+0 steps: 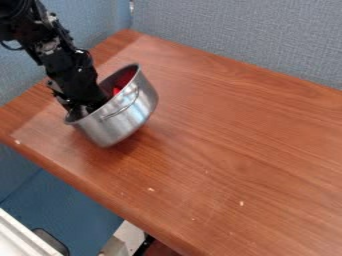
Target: Move the red object from the metal pot to the table
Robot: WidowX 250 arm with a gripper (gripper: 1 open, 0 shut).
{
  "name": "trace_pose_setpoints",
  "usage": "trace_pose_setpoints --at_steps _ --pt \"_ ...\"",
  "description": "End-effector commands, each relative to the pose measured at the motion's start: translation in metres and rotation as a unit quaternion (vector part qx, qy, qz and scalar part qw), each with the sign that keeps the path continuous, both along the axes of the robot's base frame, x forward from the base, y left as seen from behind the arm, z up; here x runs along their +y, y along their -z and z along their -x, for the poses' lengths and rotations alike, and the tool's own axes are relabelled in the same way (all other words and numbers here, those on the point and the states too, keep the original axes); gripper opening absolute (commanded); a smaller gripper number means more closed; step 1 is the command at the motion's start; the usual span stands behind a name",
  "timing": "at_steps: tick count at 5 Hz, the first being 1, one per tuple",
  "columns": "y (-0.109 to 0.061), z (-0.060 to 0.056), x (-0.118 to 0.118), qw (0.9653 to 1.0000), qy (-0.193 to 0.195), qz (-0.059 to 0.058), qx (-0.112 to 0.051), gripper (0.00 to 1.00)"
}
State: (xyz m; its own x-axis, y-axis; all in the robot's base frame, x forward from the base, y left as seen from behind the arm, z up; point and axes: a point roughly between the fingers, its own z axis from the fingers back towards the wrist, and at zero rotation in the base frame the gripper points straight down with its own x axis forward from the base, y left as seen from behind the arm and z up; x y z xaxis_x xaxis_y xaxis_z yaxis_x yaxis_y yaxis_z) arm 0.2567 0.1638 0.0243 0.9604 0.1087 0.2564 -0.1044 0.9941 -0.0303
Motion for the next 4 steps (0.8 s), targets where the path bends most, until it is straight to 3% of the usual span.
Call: trace_pose_setpoints --at_steps 1,3,4 --pt "-0.007 -0.012 0.001 0.9998 0.018 0.006 0.004 0.0" --pt "-0.006 -0.016 0.017 0.9989 0.023 0.006 0.041 0.0" --pt "-0.003 -0.016 0.02 0.9984 0.027 0.007 0.05 0.0"
